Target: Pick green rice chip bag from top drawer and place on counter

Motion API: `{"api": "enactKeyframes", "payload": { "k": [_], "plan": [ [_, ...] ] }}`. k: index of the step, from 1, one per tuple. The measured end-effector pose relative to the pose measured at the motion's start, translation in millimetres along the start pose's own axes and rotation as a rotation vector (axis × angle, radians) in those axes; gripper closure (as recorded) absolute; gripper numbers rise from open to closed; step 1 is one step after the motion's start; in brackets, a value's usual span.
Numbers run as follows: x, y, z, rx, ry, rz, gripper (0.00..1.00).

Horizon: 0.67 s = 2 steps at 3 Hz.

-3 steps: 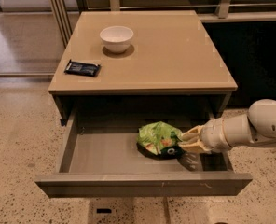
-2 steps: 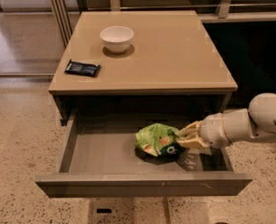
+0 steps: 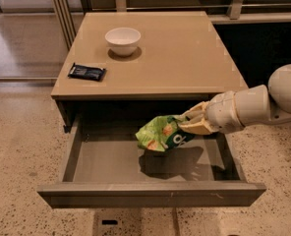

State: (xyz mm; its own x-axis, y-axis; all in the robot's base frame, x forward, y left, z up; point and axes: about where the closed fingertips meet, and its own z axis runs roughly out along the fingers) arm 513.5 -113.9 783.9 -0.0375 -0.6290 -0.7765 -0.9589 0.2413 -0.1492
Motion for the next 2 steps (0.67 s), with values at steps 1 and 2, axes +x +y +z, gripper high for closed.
{"api": "enactKeyframes", "payload": {
  "k": [1, 2],
  "plan": [
    [-57, -5, -30, 0.052, -0.022, -0.066, 1.0],
    [-119, -10, -66, 0.114, -0.024, -0.135, 1.0]
  ]
}}
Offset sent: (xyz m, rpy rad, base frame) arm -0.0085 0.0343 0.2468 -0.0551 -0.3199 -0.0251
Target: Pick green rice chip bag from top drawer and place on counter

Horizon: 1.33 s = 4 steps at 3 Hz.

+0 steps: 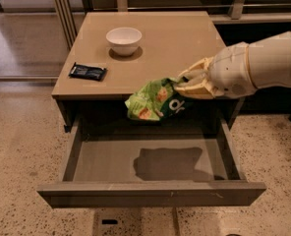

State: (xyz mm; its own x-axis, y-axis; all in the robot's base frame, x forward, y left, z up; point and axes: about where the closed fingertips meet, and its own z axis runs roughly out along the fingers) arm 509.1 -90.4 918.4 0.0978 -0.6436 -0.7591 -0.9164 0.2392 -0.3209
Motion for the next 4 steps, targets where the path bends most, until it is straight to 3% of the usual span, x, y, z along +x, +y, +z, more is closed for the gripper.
{"api": "enactKeyframes", "payload": {
  "k": [1, 2, 4],
  "plan": [
    [-70, -27, -45, 0.093, -0.017, -0.07, 1.0],
    [-71, -27, -45, 0.095, -0.017, -0.072, 1.0],
    [-37, -91, -44, 0.202, -0.035, -0.158, 1.0]
  ]
}}
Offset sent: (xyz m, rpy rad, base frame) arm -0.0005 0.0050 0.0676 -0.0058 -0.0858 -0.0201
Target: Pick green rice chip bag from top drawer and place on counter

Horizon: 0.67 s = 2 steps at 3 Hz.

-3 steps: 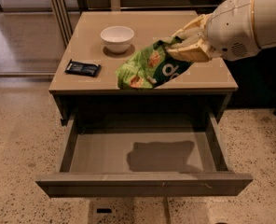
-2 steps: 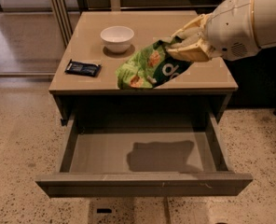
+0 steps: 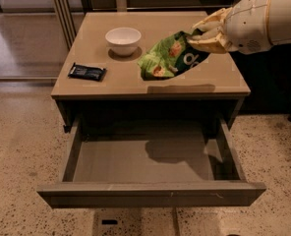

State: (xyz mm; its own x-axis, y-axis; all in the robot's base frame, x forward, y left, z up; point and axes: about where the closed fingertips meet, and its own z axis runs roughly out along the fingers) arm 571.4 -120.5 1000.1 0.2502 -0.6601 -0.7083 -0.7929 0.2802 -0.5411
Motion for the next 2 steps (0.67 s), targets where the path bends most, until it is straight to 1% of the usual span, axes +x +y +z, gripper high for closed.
{"api": "enactKeyframes", "payload": {
  "k": [1, 2],
  "plan": [
    [43, -31, 13, 0.039, -0.016, 0.004, 1.0],
    [68, -45, 23, 0.053, -0.027, 0.008, 1.0]
  ]
}}
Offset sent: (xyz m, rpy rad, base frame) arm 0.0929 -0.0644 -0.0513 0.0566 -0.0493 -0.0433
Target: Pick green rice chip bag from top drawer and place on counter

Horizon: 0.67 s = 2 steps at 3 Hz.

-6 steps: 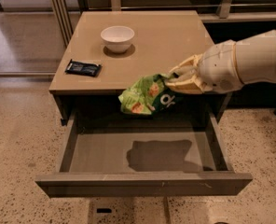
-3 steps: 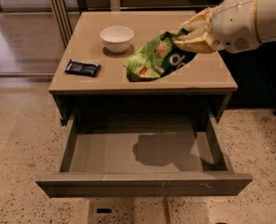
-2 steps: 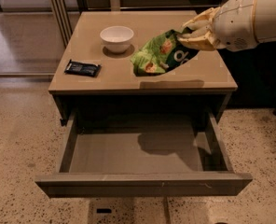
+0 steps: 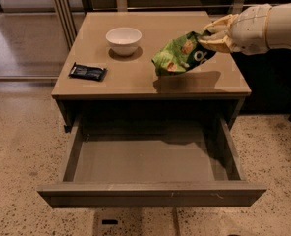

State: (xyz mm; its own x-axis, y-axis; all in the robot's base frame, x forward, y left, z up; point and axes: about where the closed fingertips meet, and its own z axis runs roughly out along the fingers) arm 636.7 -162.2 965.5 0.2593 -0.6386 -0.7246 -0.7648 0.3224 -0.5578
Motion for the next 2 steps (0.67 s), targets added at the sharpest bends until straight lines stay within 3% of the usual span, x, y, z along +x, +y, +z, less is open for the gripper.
{"api": "enactKeyframes", "payload": {
  "k": [1, 2],
  "plan": [
    [28, 0, 17, -0.02, -0.036, 0.012, 1.0],
    [42, 6, 25, -0.044, -0.053, 0.02, 1.0]
  ]
}}
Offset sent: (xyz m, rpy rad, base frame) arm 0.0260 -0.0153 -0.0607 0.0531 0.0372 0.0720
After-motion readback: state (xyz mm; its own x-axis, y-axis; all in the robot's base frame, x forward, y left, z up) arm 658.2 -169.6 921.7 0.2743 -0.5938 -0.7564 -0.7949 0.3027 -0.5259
